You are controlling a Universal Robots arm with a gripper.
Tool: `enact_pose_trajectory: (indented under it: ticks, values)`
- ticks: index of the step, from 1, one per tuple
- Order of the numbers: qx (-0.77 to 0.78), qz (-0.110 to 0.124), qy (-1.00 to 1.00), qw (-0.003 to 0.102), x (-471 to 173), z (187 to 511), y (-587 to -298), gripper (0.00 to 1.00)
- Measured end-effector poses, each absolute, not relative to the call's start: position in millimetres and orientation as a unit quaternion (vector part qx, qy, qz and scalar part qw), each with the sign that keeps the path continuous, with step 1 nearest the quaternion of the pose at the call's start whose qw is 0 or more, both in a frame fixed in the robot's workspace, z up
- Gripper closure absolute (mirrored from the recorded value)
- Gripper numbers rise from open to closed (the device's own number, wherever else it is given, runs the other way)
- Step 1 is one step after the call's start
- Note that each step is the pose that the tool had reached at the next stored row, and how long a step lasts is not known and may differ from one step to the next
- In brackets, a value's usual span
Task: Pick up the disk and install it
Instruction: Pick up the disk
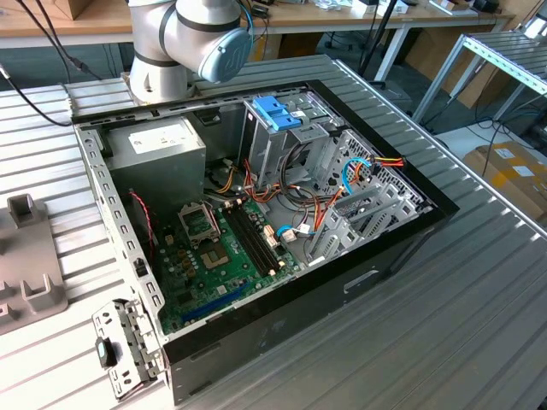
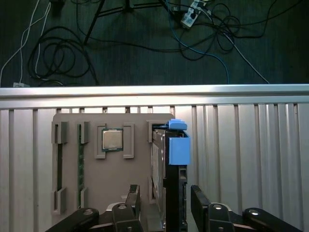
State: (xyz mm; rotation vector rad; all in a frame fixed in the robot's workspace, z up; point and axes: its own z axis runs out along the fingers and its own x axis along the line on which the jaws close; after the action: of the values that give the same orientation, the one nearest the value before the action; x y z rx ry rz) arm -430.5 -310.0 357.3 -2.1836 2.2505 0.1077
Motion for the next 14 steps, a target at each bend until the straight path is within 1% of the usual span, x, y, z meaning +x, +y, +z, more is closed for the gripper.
enact_pose_trajectory:
  ticks: [14]
  values:
    - [-0.696, 0.038, 0.717, 0.005, -430.6, 356.4, -309.0, 0.46]
